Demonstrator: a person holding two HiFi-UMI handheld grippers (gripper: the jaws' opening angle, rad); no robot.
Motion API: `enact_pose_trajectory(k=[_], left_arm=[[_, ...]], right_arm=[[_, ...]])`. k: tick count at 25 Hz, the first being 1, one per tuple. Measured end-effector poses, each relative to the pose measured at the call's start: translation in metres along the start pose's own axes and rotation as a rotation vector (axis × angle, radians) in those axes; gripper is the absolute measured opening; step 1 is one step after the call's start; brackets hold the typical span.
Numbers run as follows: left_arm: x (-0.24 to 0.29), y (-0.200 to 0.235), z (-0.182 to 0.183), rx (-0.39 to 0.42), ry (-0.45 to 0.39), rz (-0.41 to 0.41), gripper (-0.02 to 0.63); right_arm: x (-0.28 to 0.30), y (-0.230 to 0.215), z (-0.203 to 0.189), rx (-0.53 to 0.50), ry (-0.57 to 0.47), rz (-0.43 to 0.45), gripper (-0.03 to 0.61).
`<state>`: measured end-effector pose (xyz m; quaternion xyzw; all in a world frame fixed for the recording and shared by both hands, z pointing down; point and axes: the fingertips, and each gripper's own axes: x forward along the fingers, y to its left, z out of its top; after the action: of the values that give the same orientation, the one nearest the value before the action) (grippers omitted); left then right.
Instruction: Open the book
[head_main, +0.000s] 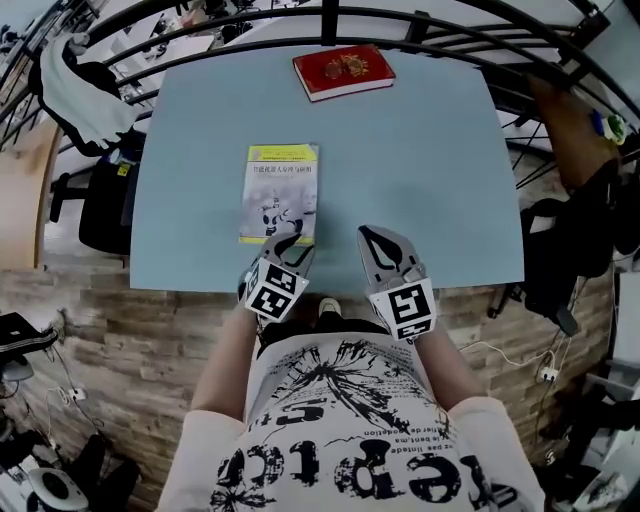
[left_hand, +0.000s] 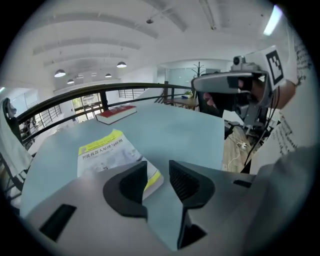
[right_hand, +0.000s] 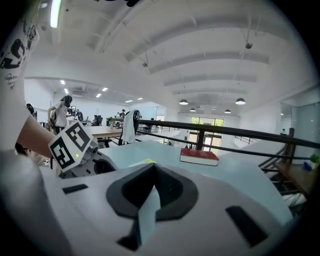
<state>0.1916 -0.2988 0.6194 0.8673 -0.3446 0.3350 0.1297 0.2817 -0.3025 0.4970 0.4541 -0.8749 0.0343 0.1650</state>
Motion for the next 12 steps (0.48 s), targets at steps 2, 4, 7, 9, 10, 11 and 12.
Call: enact_pose_trajectory(k=[2,4,7,9,10,11,12], left_arm=[[0.013,-0.001,-0.01,0.019,0.051,0.0,0.15],[0.025,0.0,-0.017,0.037,0.09,0.007,0.16],[0.036,0.004,-0.025,0.05,0.121,0.036,0.16],[0.042,0.007,-0.028,0.056,0.131,0.047,0.16],[0.044,0.007,-0.03,0.063,0.136,0.049,0.16],[0.046,0.008,-0.031,0.073,0.14,0.052,0.16],[0.047,0.009,-0.031,0.084,0.139,0.06,0.158]], right_arm=[[0.003,-0.004,-0.006,0.0,0.012,0.008,0.008],[0.004,-0.008,-0.01,-0.001,0.021,0.009,0.008],[0.005,-0.013,-0.015,-0.002,0.027,0.001,0.008],[0.006,-0.014,-0.016,-0.002,0.026,-0.004,0.008],[0.007,-0.014,-0.017,-0.001,0.026,-0.005,0.008],[0.007,-0.013,-0.017,0.001,0.026,-0.007,0.008],[0.007,-0.013,-0.017,0.004,0.026,-0.008,0.008]])
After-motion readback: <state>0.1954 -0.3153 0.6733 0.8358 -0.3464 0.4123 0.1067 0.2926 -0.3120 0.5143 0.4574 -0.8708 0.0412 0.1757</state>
